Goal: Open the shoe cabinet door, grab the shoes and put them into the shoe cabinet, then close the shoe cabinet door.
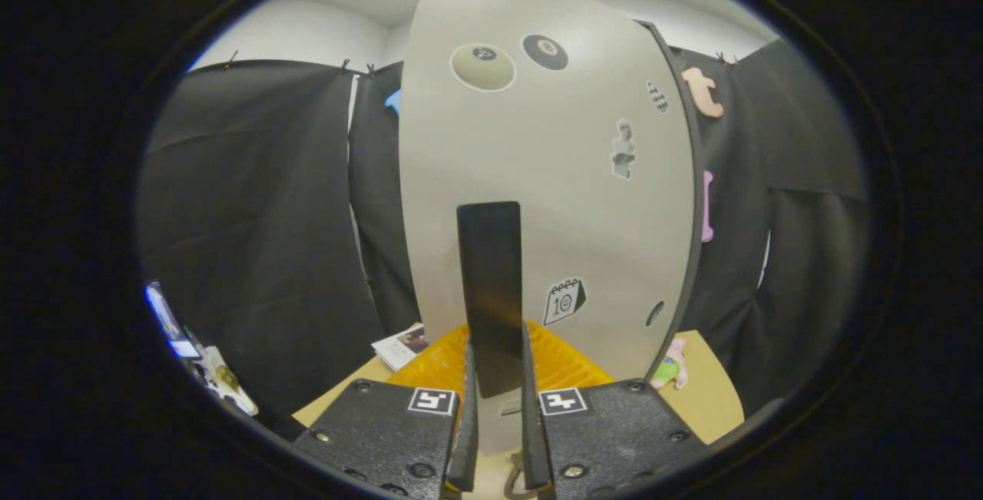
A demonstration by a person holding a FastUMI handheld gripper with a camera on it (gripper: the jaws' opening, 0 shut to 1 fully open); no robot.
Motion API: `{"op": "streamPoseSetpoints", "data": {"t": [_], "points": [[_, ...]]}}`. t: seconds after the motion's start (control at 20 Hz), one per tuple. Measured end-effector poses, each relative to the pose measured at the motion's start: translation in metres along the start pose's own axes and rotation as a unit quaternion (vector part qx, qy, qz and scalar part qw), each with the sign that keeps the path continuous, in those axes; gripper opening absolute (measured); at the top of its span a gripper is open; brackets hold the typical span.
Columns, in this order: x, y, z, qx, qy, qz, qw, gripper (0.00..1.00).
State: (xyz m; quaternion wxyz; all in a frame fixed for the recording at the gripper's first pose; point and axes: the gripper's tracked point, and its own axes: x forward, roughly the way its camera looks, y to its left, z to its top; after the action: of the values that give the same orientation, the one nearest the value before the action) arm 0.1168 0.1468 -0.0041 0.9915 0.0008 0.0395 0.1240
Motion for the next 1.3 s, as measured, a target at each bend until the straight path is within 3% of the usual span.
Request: {"op": "streamPoseSetpoints", "data": {"t": [0.3,0.65,0.8,1.2,1.3], "points": [[-0.056,-0.048,-0.005,0.003,-0.001,-0.028,1.000,0.25],[-0.103,-0.109,-0.008,0.007,0.008,-0.040,0.999,0.17],[-0.118,-0.140,-0.010,0.015,0.011,-0.045,0.999,0.13],[-0.143,-0.240,-0.007,0.015,0.009,-0.108,0.994,0.04],[-0.144,-0.253,-0.007,0.037,0.006,-0.098,0.994,0.04]]}}
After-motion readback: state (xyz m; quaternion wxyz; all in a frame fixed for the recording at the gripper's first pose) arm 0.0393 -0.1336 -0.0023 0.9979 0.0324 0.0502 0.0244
